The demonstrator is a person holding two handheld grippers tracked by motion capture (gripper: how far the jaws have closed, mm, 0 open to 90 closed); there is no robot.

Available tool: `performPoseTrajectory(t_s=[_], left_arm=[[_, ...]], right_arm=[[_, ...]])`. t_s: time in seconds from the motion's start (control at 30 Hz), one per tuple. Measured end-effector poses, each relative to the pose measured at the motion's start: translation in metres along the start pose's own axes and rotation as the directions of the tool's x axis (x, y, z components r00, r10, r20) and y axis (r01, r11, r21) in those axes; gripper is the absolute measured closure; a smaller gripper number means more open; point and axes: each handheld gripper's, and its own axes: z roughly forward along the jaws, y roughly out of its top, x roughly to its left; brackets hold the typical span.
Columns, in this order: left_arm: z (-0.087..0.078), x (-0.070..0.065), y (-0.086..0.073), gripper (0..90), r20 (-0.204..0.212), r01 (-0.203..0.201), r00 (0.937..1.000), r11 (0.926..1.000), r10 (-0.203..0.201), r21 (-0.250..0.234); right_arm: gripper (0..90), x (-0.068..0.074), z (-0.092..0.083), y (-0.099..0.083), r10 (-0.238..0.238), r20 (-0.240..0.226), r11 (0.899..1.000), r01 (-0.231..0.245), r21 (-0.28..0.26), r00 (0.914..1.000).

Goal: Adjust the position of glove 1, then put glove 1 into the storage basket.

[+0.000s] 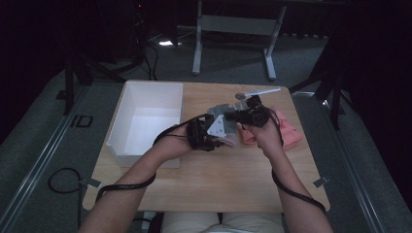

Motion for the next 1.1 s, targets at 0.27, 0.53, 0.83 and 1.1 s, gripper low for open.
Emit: performPoseTrajectory(t_s=[0.27, 0.53, 0.83, 1.1], left_arm=[[-0.021, 0.016, -0.016, 71.0, -0.008, 0.01, 0.9999, 0.9999, -0.01, -0.008], [-0.042, 0.023, -0.039, 71.0, -0.024, 0.046, 0.9986, 0.9989, -0.046, -0.011], [-0.073, 0.027, -0.068, 71.0, -0.064, 0.075, 0.9951, 0.9972, -0.075, 0.001], [-0.092, 0.031, -0.102, 70.9, -0.102, 0.1, 0.99, 0.995, -0.098, 0.01]], right_arm=[[75.0, 0.014, 0.014, 0.024, -0.016, -0.018, 1.0, 0.016, -0.011, 0.9997], [75.0, 0.036, 0.033, 0.044, -0.049, -0.039, 0.999, 0.049, -0.003, 0.9981], [75.0, 0.067, 0.061, 0.065, -0.082, -0.074, 0.997, 0.082, 0.007, 0.9939], [75.0, 0.093, 0.095, 0.082, -0.094, -0.104, 0.995, 0.096, 0.013, 0.9901]])
